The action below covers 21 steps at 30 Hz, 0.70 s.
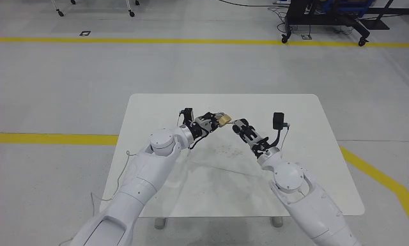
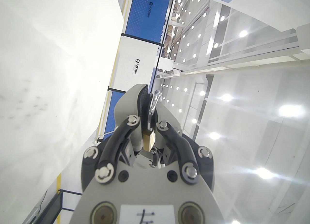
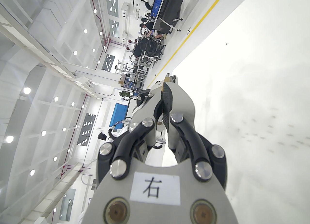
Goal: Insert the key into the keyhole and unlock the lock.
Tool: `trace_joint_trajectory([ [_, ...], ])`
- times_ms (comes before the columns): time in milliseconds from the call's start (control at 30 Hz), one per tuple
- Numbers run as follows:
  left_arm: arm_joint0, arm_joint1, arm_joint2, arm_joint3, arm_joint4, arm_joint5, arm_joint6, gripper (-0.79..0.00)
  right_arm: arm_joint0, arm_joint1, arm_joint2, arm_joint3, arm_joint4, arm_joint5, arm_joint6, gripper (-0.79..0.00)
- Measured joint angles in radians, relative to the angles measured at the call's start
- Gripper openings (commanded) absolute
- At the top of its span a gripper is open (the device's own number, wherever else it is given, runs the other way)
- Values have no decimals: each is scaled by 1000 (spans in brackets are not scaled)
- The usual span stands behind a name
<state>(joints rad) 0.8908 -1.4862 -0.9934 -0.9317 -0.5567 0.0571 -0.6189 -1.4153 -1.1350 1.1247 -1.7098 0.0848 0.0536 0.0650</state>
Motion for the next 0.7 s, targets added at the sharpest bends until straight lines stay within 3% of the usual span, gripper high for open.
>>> trace_joint_trajectory([
  [700,-3,-5,-15,10,-7,1,5,-785,-24,-15,-13,-24,-90,-8,48,-785],
])
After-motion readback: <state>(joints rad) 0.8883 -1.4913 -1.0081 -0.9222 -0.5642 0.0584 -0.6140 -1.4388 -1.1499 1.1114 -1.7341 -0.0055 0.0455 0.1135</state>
